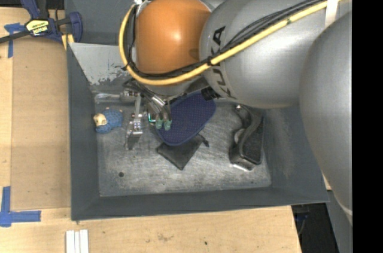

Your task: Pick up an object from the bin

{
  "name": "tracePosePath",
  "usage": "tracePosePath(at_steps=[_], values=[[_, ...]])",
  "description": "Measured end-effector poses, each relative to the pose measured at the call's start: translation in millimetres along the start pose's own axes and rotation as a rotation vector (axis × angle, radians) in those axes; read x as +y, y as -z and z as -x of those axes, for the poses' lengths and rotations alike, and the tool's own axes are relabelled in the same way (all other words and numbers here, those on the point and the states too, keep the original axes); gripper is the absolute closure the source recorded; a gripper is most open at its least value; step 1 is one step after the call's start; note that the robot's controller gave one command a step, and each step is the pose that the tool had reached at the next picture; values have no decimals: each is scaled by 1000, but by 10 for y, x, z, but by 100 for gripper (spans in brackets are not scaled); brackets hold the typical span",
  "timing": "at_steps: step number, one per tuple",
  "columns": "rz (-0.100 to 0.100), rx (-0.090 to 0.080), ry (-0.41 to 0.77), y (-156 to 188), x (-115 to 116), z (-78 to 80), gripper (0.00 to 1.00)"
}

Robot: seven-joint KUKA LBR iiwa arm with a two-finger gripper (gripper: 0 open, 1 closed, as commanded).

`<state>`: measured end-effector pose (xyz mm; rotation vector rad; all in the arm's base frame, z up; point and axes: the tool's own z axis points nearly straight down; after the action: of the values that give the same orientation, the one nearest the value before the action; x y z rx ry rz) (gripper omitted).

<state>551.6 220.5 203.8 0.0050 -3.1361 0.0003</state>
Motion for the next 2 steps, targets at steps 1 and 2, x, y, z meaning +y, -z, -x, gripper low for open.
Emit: tracePosePath(at_steps=[1,2], values=[[3,-11,35,-1347,235,514,0],[4,-13,34,-1316,238,538,0]])
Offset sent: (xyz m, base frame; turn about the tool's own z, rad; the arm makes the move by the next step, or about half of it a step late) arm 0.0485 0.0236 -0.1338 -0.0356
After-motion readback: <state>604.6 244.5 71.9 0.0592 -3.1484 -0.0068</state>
